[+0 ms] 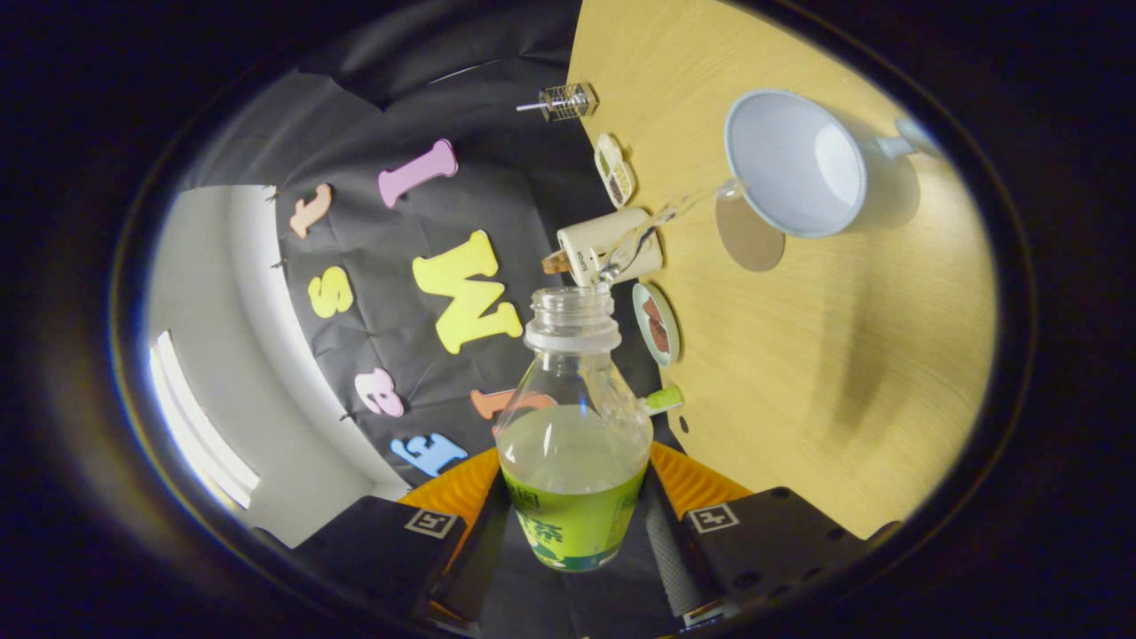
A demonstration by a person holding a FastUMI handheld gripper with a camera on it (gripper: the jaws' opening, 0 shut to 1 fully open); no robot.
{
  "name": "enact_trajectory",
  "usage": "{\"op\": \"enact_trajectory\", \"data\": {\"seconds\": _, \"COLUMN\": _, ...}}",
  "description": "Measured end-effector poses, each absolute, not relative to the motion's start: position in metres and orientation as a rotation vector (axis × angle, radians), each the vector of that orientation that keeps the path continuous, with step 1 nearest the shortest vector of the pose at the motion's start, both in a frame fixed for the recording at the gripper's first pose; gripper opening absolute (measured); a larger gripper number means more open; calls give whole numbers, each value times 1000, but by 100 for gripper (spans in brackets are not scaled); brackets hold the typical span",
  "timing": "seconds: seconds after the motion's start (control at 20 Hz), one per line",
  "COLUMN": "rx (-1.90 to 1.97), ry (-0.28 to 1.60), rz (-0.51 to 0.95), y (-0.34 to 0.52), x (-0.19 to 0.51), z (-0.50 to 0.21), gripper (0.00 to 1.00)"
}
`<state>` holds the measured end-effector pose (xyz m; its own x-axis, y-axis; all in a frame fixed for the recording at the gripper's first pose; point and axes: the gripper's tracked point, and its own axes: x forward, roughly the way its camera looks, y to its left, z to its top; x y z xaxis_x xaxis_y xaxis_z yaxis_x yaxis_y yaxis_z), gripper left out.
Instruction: Take the bottle from table, then pour the juice into the cup, finally place the bottle on the coaster
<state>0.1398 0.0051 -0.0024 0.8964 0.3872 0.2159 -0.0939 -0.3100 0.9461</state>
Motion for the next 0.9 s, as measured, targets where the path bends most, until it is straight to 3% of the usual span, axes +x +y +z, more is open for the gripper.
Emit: {"op": "enact_trajectory", "data": {"seconds": 0.9, "rx": 2032, "ry": 207, "rz": 531, "y": -21, "x": 137, "z": 19, "gripper": 79}}
